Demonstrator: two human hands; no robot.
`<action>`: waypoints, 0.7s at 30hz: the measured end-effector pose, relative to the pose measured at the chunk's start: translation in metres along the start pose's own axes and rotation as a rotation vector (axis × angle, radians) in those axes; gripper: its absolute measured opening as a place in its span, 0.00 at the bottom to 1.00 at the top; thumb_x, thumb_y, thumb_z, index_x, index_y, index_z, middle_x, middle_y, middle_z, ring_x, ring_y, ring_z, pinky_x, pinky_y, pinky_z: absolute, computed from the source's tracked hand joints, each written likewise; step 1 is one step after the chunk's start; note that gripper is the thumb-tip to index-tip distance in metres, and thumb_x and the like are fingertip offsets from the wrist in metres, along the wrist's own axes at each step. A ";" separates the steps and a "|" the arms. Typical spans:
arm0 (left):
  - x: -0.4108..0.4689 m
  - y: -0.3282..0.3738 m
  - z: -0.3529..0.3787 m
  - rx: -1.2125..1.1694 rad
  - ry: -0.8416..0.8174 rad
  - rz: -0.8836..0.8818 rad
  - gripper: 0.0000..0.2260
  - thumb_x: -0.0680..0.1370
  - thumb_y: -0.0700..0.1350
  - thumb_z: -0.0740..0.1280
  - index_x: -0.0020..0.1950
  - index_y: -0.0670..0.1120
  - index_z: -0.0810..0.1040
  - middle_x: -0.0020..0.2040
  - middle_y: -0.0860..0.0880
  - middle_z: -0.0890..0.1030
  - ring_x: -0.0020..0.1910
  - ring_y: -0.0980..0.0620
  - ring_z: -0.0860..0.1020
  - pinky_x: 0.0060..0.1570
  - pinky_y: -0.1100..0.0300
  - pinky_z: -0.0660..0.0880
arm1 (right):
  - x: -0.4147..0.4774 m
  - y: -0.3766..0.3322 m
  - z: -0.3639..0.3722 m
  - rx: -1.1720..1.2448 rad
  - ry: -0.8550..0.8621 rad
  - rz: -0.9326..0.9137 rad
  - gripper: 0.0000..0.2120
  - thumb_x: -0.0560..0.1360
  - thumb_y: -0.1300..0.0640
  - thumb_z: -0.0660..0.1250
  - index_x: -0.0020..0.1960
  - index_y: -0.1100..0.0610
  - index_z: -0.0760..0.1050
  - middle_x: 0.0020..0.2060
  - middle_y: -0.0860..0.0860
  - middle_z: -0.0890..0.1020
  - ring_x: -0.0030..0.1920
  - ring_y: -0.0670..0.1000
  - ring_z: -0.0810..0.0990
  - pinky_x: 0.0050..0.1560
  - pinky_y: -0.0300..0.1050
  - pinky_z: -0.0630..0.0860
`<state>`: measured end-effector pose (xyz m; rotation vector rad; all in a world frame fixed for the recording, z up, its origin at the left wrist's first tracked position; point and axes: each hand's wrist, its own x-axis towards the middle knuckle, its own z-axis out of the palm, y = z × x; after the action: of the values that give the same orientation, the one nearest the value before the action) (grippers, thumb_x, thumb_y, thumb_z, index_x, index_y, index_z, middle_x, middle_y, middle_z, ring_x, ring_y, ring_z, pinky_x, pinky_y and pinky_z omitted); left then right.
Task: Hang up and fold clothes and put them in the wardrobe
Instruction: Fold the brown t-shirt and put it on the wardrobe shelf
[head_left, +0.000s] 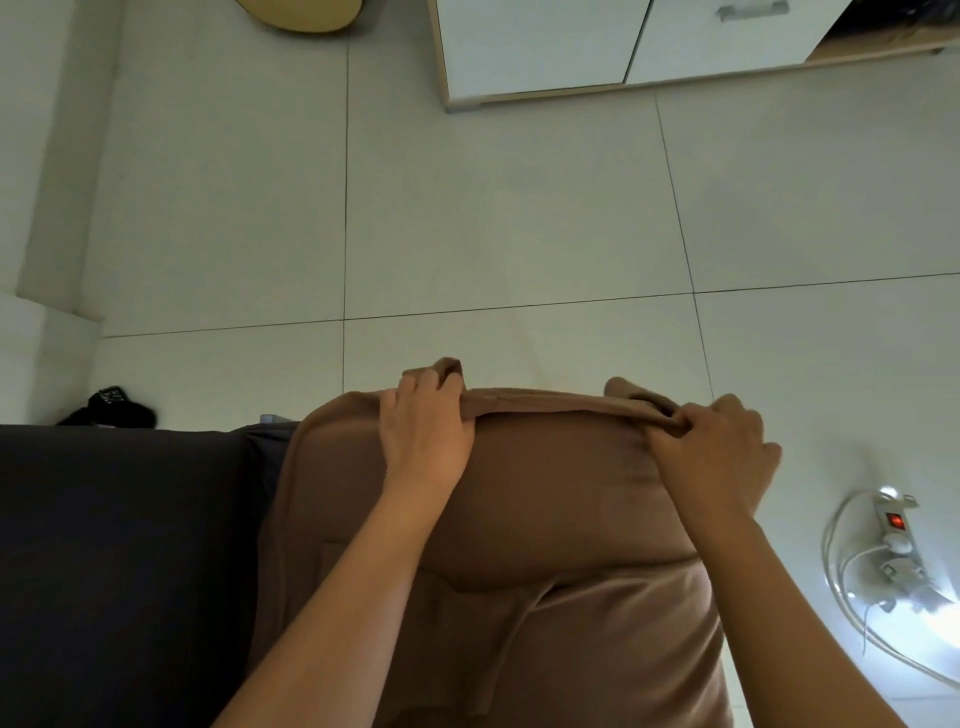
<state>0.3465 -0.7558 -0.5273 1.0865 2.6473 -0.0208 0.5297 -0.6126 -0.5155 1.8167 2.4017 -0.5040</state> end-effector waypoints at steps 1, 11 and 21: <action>-0.003 -0.001 -0.002 -0.039 -0.022 -0.060 0.13 0.79 0.50 0.60 0.61 0.48 0.73 0.59 0.49 0.74 0.56 0.48 0.72 0.56 0.56 0.66 | -0.005 0.005 0.001 0.046 -0.016 0.066 0.09 0.72 0.51 0.65 0.39 0.56 0.74 0.43 0.52 0.70 0.46 0.56 0.71 0.49 0.50 0.65; -0.015 -0.011 -0.024 -0.688 -0.203 -0.420 0.24 0.75 0.64 0.60 0.36 0.43 0.75 0.57 0.44 0.68 0.44 0.52 0.72 0.46 0.56 0.66 | -0.039 0.023 0.005 1.162 -0.156 0.705 0.06 0.70 0.62 0.65 0.35 0.59 0.76 0.34 0.53 0.78 0.37 0.51 0.77 0.39 0.42 0.72; 0.026 -0.012 -0.004 -0.407 -0.295 -0.531 0.25 0.71 0.58 0.65 0.57 0.40 0.75 0.54 0.43 0.79 0.51 0.42 0.79 0.53 0.51 0.77 | -0.019 0.027 0.011 1.828 -0.183 1.102 0.09 0.77 0.67 0.56 0.41 0.60 0.72 0.38 0.54 0.74 0.40 0.46 0.75 0.32 0.35 0.79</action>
<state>0.3194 -0.7465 -0.5309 0.2206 2.4378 0.2223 0.5593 -0.6272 -0.5266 2.5749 -0.0726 -2.7001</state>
